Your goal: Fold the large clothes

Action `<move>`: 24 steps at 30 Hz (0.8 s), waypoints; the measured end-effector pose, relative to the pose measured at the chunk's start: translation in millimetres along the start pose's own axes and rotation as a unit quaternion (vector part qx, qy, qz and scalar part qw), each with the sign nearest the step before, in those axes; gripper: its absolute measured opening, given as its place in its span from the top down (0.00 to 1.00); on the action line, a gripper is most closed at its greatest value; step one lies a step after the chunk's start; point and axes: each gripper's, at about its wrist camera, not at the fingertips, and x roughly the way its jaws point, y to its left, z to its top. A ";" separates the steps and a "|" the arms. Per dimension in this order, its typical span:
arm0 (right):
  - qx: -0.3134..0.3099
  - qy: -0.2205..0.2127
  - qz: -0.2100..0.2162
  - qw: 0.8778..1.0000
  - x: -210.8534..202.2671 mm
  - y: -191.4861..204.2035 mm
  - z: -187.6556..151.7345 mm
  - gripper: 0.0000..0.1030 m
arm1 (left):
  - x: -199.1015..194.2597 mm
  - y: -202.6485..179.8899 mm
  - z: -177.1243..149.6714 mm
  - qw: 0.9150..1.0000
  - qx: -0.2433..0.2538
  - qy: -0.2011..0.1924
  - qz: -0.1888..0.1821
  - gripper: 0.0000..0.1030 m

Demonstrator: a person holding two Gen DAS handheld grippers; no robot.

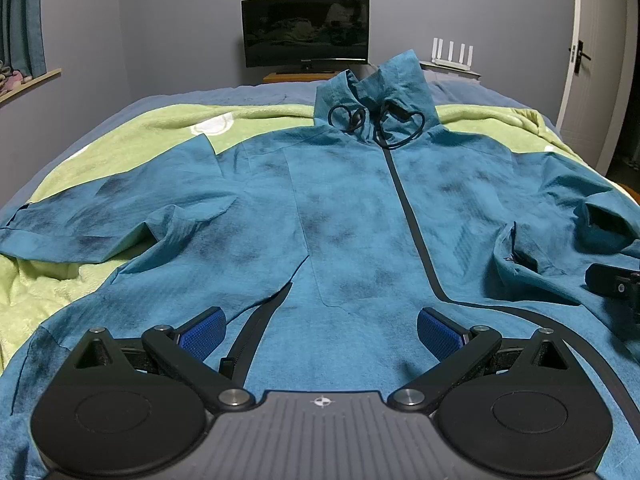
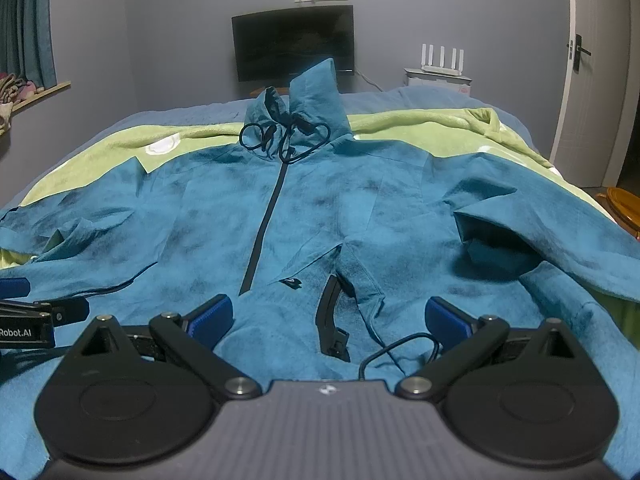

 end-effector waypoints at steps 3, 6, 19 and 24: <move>-0.001 0.000 0.000 1.000 -0.4 -0.1 0.4 0.00 | -0.1 -0.1 -0.2 1.000 0.000 0.000 0.000 0.00; -0.001 0.000 0.000 1.000 -0.3 -0.2 0.4 0.00 | 0.1 -0.4 0.2 1.000 0.000 0.000 0.000 0.00; -0.004 -0.001 -0.002 1.000 -0.2 2.7 0.2 0.00 | 0.2 -0.1 0.5 1.000 0.000 0.000 0.000 0.00; -0.004 -0.001 -0.002 1.000 -0.6 3.5 0.1 0.00 | 0.1 0.1 0.6 1.000 0.000 0.000 0.000 0.00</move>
